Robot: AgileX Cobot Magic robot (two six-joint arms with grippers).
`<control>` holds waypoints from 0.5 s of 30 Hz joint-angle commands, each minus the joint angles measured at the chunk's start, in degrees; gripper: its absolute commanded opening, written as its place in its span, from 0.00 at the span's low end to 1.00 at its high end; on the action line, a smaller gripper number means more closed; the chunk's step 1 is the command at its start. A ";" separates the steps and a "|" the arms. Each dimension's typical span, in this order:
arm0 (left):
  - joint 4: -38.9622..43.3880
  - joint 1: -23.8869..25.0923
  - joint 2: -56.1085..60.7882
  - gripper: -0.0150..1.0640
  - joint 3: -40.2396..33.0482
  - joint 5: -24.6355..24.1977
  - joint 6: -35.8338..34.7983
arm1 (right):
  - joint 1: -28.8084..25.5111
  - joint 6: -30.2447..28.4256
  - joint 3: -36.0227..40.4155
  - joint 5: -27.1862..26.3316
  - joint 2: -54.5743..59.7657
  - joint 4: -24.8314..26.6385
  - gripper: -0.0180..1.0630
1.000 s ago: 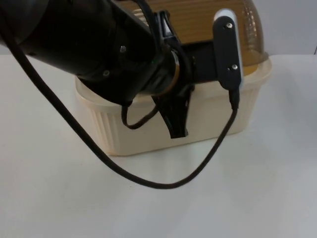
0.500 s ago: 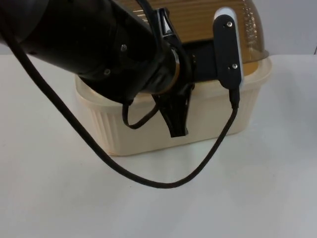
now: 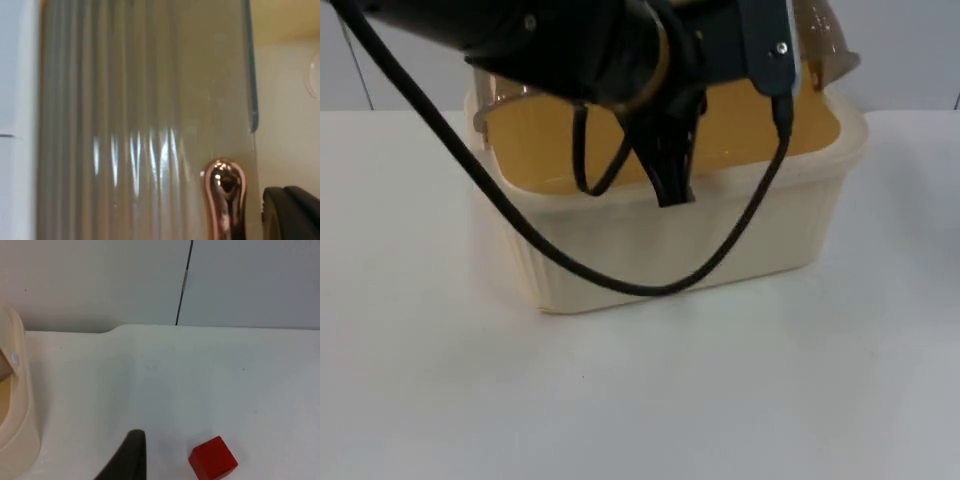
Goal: Open the box lid with the left hand, place the block into the box with the right hand, then close the box lid with the left hand.
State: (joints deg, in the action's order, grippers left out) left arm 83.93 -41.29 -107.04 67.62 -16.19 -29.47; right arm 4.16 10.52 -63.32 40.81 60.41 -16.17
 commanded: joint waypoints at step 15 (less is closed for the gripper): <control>-22.93 6.63 1.38 0.01 4.71 0.77 19.18 | 0.04 0.22 -0.46 -0.36 -0.05 -0.28 0.99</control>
State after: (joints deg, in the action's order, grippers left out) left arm 62.20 -34.82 -106.11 71.97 -15.57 -10.48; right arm 4.16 10.52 -63.32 40.81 60.41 -16.17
